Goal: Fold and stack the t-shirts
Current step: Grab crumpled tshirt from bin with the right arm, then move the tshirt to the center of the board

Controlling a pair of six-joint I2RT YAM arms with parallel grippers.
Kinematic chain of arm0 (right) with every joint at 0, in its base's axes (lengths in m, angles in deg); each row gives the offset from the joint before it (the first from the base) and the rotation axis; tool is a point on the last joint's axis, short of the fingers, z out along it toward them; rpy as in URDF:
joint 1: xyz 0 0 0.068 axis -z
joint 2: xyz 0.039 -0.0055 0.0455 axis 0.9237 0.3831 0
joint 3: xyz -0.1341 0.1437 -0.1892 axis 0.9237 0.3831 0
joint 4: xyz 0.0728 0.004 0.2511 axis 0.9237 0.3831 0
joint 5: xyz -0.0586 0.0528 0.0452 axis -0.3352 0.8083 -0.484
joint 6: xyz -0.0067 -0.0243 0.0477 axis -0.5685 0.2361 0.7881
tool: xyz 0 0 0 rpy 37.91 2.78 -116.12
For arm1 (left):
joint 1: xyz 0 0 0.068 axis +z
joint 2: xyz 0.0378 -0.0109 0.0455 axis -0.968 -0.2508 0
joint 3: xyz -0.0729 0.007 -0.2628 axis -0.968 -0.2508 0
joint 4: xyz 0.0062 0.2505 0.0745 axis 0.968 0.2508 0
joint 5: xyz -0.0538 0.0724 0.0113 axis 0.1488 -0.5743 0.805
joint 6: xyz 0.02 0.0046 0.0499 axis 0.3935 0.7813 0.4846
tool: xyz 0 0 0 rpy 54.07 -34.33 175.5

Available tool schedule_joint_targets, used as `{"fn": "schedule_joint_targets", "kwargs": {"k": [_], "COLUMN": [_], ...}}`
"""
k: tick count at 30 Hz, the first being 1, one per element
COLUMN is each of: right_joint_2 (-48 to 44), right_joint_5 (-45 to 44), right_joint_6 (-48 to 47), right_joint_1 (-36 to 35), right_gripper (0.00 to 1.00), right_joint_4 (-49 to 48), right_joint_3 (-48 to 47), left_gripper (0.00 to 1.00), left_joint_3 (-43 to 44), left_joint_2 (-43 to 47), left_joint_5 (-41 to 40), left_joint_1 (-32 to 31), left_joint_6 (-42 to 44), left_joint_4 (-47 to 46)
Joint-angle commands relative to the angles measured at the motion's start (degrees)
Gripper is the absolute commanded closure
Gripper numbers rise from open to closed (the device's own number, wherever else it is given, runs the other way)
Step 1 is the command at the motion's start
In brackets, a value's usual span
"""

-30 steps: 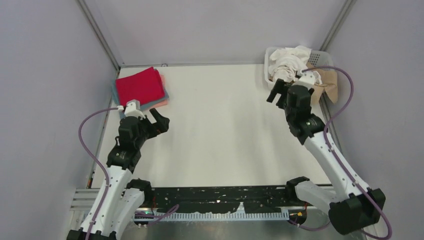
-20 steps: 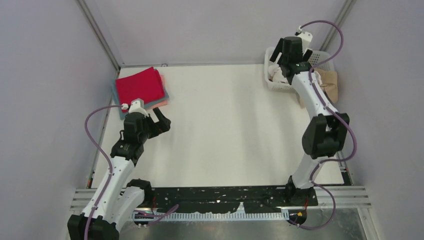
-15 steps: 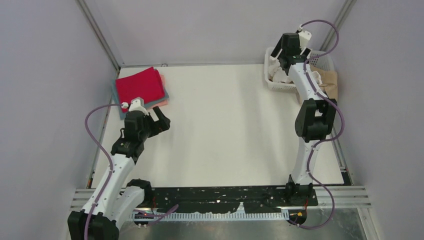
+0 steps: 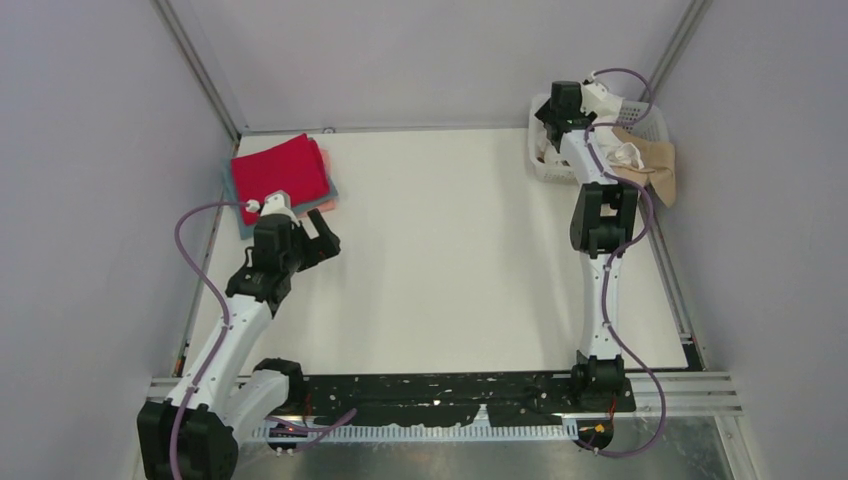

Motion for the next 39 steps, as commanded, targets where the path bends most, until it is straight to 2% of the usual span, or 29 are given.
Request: {"fn": "schedule_joint_targets", "kwargs": {"k": [1,2,3,4,5,7,15,17,19,23,33,36,39], "right_joint_2": [0.77,0.64,0.52,-0.08,-0.5,-2.81,-21.55,-29.19,-33.51,-36.97,-42.91,-44.01,-46.03], "right_joint_5": [-0.28,0.42,0.86,2.02,2.84,5.25,10.24,14.87,23.04,32.13,47.21,49.05,48.58], "right_joint_6": [3.59,3.72,3.97,3.99,3.33,1.23,-7.09,-7.73,-8.05,-10.74,-16.2,-17.97,-19.67], "right_joint_1": [0.73,0.78,1.62,2.41,2.61,2.79,2.44,2.25,1.79,-1.98,-18.86,-24.22,-26.57], "right_gripper": [0.43,0.51,0.65,0.73,0.88,0.94,0.95,0.94,0.95,0.95,0.95,0.95,0.95], "right_joint_4": [-5.39,-6.11,-6.25,-6.63,-7.09,-8.71,-12.55,-14.27,-15.64,-7.01,-4.84,-3.82,-2.61], "right_joint_3": [-3.59,-3.24,-2.85,-2.83,-2.79,-2.78,-0.24,2.42,4.33,-1.23,-3.69,-3.65,-0.72], "left_gripper": [0.01,0.01,0.01,0.01,0.01,0.01,0.01,0.01,0.01,0.01,0.01,0.01,0.01], "left_joint_3": [2.71,2.64,2.67,2.69,2.69,2.72,0.98,0.22,-0.46,-0.67,-2.2,-2.1,-2.03], "left_joint_2": [0.5,0.75,1.07,1.3,1.6,2.38,8.1,10.26,12.08,15.64,23.7,25.42,26.76], "left_joint_5": [-1.25,-1.32,-1.34,-1.39,-1.33,-1.15,0.25,0.82,1.63,2.13,0.06,-0.63,-1.88], "left_joint_1": [0.14,0.14,0.14,0.14,0.14,0.14,0.14,0.14,0.14,0.14,0.14,0.14,0.14], "left_joint_6": [0.79,0.8,0.76,0.77,0.74,0.66,-0.46,-0.9,-1.17,-1.58,-3.07,-3.78,-4.2], "left_joint_4": [-0.32,-0.45,-0.38,-0.23,-0.13,0.06,0.5,0.66,0.8,2.57,7.32,9.16,11.12]}}
